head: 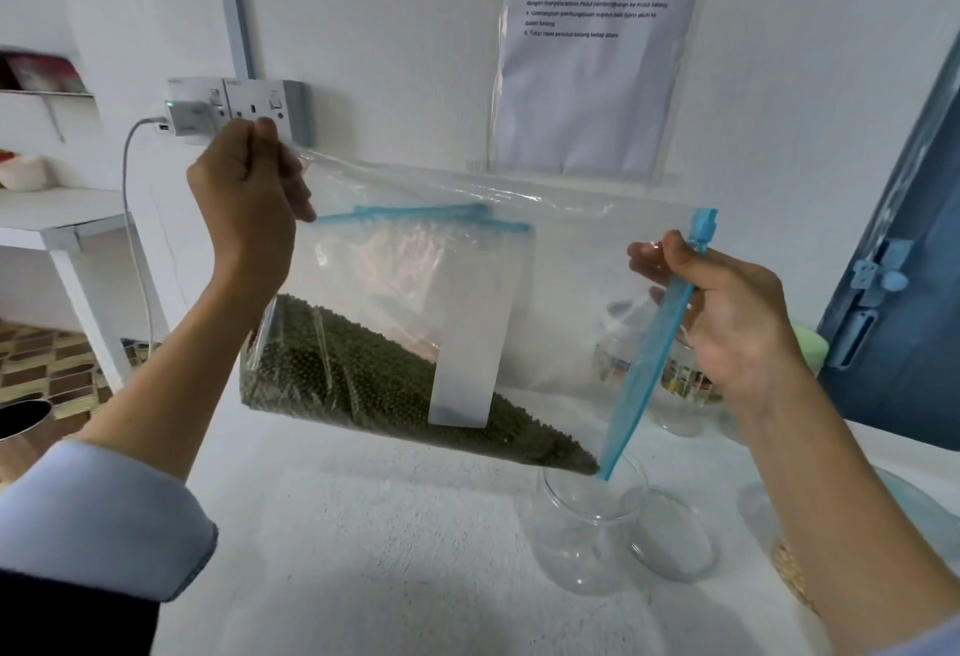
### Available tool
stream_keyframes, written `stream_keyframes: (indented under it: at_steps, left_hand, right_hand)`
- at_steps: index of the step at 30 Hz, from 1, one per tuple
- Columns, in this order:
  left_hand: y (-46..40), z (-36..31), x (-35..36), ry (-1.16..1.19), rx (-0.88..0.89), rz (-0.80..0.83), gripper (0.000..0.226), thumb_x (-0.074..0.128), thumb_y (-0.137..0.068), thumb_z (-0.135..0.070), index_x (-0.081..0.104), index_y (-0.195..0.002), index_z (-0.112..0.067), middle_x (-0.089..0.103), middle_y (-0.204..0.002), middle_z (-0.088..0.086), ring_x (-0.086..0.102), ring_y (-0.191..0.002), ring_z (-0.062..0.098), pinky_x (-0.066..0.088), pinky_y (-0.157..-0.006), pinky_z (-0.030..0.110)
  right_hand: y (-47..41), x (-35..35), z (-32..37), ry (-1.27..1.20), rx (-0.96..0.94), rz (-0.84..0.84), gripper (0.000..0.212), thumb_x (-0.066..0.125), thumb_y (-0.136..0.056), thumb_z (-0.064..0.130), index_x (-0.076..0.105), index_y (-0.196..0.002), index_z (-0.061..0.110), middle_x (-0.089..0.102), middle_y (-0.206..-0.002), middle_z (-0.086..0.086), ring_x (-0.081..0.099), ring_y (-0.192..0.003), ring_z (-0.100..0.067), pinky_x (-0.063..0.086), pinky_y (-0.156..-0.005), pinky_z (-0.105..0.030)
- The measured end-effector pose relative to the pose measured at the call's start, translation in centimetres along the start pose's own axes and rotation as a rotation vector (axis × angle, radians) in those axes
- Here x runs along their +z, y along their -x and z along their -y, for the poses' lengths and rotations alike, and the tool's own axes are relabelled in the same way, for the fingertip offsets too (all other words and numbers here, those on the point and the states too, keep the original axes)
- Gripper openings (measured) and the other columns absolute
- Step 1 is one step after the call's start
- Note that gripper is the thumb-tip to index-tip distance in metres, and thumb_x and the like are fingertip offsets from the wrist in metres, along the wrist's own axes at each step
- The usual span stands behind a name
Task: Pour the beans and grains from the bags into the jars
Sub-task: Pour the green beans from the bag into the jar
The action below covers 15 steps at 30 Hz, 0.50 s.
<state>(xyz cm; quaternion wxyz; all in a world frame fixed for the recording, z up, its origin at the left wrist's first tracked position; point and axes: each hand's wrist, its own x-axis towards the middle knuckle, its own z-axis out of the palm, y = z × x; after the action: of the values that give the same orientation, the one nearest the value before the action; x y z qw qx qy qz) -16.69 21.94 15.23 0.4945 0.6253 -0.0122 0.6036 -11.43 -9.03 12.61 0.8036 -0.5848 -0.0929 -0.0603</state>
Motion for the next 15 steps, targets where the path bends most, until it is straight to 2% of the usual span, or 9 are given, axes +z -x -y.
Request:
stream_keyframes:
  at_steps: [2, 5, 12, 15]
  left_hand:
    - [-0.03, -0.03, 0.00, 0.015, 0.002, -0.009, 0.035, 0.036, -0.101, -0.012, 0.047, -0.068, -0.015, 0.047, -0.059, 0.008, 0.044, -0.034, 0.006, 0.035, -0.037, 0.016]
    - [-0.03, 0.01, 0.00, 0.026, 0.007, -0.030, 0.036, 0.036, -0.101, -0.012, 0.046, -0.067, -0.015, 0.046, -0.058, 0.007, 0.043, -0.033, 0.006, 0.033, -0.037, 0.016]
    - [-0.10, 0.24, -0.11, 0.039, 0.002, -0.016, 0.037, 0.036, -0.101, -0.013, 0.045, -0.065, -0.013, 0.046, -0.054, 0.007, 0.042, -0.031, 0.007, 0.031, -0.036, 0.019]
    - [-0.19, 0.31, -0.14, 0.056, 0.011, -0.009, 0.038, 0.037, -0.100, -0.015, 0.046, -0.064, -0.014, 0.049, -0.045, -0.009, 0.042, -0.031, 0.008, 0.030, -0.035, 0.020]
  right_hand:
    - [0.33, 0.17, 0.11, 0.014, -0.031, -0.031, 0.011, 0.065, -0.088, 0.020, 0.069, -0.081, 0.012, 0.075, -0.086, -0.001, 0.071, -0.089, -0.014, 0.050, -0.060, -0.019]
    - [0.54, 0.25, 0.41, 0.007, -0.009, -0.001, 0.011, 0.064, -0.087, 0.020, 0.069, -0.080, 0.013, 0.074, -0.088, -0.002, 0.071, -0.090, -0.015, 0.048, -0.069, -0.025]
    - [0.34, 0.42, -0.06, 0.000, 0.012, 0.002, 0.009, 0.066, -0.085, 0.019, 0.069, -0.081, 0.011, 0.075, -0.085, -0.001, 0.071, -0.086, -0.013, 0.046, -0.073, -0.028]
    - [0.35, 0.49, -0.17, -0.012, -0.004, -0.028, 0.009, 0.067, -0.085, 0.018, 0.069, -0.079, 0.012, 0.074, -0.081, 0.000, 0.071, -0.084, -0.013, 0.048, -0.076, -0.029]
